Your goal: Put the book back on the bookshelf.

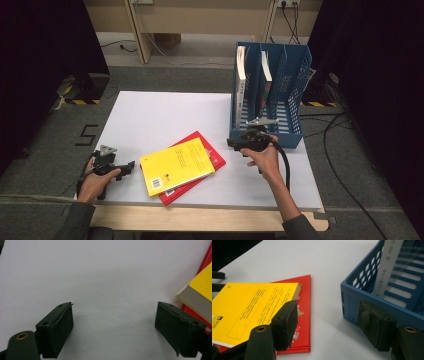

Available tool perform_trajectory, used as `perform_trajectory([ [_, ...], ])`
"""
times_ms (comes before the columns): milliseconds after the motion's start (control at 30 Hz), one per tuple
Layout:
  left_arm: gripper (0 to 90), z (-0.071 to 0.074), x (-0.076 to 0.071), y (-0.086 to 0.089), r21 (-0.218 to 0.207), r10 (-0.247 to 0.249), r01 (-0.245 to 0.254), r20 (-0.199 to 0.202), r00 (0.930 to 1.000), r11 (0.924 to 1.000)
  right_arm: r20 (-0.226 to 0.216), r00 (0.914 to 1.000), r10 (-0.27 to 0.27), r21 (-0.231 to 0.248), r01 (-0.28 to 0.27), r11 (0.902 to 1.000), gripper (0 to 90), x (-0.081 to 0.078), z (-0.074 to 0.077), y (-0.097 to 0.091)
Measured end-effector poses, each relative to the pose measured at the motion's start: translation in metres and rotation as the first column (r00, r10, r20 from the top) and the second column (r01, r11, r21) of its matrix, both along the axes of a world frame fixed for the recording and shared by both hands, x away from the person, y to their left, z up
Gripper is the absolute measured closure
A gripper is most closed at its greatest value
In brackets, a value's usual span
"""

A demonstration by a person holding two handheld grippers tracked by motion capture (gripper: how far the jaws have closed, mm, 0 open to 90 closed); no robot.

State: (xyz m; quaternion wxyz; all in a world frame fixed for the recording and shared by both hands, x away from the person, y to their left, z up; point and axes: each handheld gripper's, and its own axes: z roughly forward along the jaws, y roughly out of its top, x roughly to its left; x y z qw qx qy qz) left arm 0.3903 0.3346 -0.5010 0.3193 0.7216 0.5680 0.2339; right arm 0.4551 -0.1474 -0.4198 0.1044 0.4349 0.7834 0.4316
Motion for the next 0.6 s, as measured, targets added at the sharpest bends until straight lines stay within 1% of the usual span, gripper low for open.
perform_trajectory([
  [67,14.9,0.001,0.0,-0.001,0.002,-0.003,0.003,0.002,1.0,1.0,-0.001,0.9999,0.011,0.0,-0.011,0.9999,33.3,0.0,-0.001,0.002],
  [233,14.9,0.006,-0.002,-0.003,-0.017,-0.018,0.018,0.012,0.9998,0.9997,-0.012,0.9997,0.023,0.004,-0.023,0.9997,32.2,-0.002,-0.003,0.008],
  [400,14.9,0.011,-0.004,-0.006,-0.005,-0.037,0.037,0.017,0.9992,0.9993,-0.02,0.9991,0.037,0.002,-0.037,0.9993,31.2,-0.003,-0.005,0.012],
  [600,14.9,0.016,-0.006,-0.008,-0.001,-0.06,0.06,0.013,0.9981,0.9982,-0.031,0.9981,0.054,-0.002,-0.054,0.9986,30.5,-0.005,-0.009,0.018],
])
